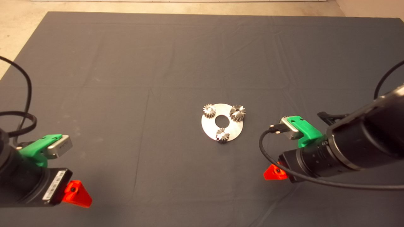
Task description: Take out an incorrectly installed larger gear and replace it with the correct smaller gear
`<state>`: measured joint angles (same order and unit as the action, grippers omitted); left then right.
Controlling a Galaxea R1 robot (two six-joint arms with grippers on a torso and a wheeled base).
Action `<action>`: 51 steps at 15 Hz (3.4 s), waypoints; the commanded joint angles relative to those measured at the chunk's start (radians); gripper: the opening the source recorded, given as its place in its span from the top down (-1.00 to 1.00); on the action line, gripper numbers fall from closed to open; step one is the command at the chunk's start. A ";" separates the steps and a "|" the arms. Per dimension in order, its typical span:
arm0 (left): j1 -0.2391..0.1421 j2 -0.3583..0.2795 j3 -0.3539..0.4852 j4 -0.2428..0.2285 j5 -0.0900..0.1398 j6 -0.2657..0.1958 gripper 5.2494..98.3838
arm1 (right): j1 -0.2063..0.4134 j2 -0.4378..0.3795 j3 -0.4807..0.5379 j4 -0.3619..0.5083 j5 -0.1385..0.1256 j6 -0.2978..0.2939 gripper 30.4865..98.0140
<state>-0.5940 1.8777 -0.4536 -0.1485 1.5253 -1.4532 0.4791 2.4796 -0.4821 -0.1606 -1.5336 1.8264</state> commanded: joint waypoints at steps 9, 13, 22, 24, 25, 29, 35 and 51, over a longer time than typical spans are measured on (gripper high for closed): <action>-0.017 0.001 0.009 0.006 0.133 -0.003 -1.00 | -0.036 0.020 -0.335 -0.119 -0.124 -0.326 -0.99; -0.017 0.002 0.004 0.006 0.133 -0.003 -1.00 | 0.018 0.080 -0.337 -0.115 -0.124 -0.319 -0.99; -0.017 0.001 0.007 0.006 0.133 -0.003 -1.00 | -0.024 0.111 -0.332 -0.185 -0.124 -0.319 -0.99; -0.017 -0.001 0.008 0.006 0.133 -0.002 -1.00 | -0.027 0.105 -0.334 -0.191 -0.124 -0.320 -0.99; -0.017 -0.003 0.008 0.006 0.133 -0.001 -1.00 | -0.024 0.108 -0.328 -0.191 -0.124 -0.320 -0.99; -0.017 -0.004 0.011 0.006 0.133 -0.001 -1.00 | -0.019 0.101 -0.265 -0.191 -0.124 -0.292 -0.99; -0.017 -0.002 0.011 0.004 0.133 -0.001 -1.00 | -0.022 0.081 -0.374 -0.214 -0.124 -0.337 -0.99; -0.017 -0.001 0.006 0.006 0.133 0.002 -1.00 | -0.088 0.161 -0.522 -0.269 -0.124 -0.435 -0.99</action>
<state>-0.5945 1.8804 -0.4498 -0.1485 1.5249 -1.4528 0.3900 2.6049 -0.9943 -0.3809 -1.5306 1.4013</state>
